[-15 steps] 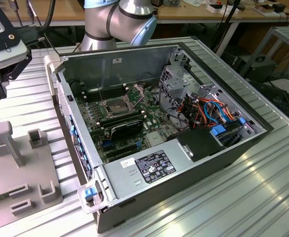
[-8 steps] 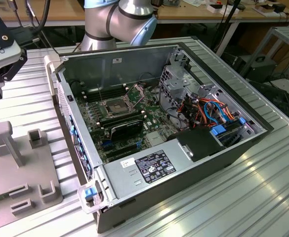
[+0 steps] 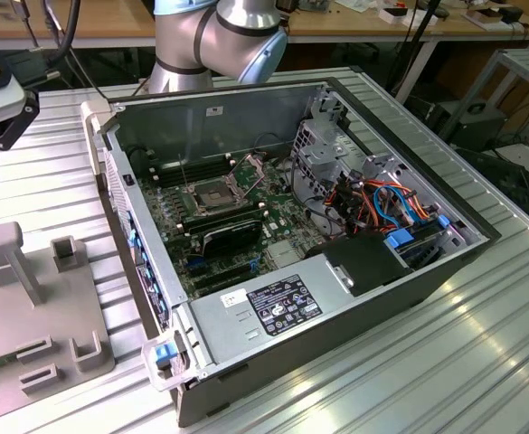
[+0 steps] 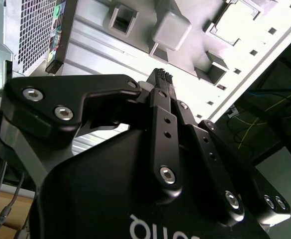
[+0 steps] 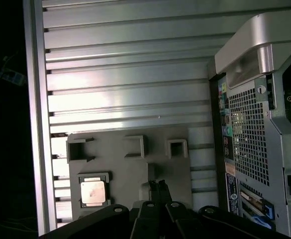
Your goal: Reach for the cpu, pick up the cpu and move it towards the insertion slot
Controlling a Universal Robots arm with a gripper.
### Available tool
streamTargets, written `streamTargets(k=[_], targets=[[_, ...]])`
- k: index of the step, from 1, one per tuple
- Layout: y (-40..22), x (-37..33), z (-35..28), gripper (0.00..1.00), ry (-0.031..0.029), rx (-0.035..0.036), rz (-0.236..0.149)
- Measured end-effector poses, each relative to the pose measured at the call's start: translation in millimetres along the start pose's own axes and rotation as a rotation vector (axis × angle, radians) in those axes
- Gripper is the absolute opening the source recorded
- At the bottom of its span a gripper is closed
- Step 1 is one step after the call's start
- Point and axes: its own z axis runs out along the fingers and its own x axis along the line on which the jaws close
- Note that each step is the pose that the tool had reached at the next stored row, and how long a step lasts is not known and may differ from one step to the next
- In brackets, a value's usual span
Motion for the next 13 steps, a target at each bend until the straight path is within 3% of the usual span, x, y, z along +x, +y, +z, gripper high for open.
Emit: streamTargets(k=[13], targets=[[-1.0, 7.6, 0.3, 0.11, 0.0003, 0.0000, 0.000]])
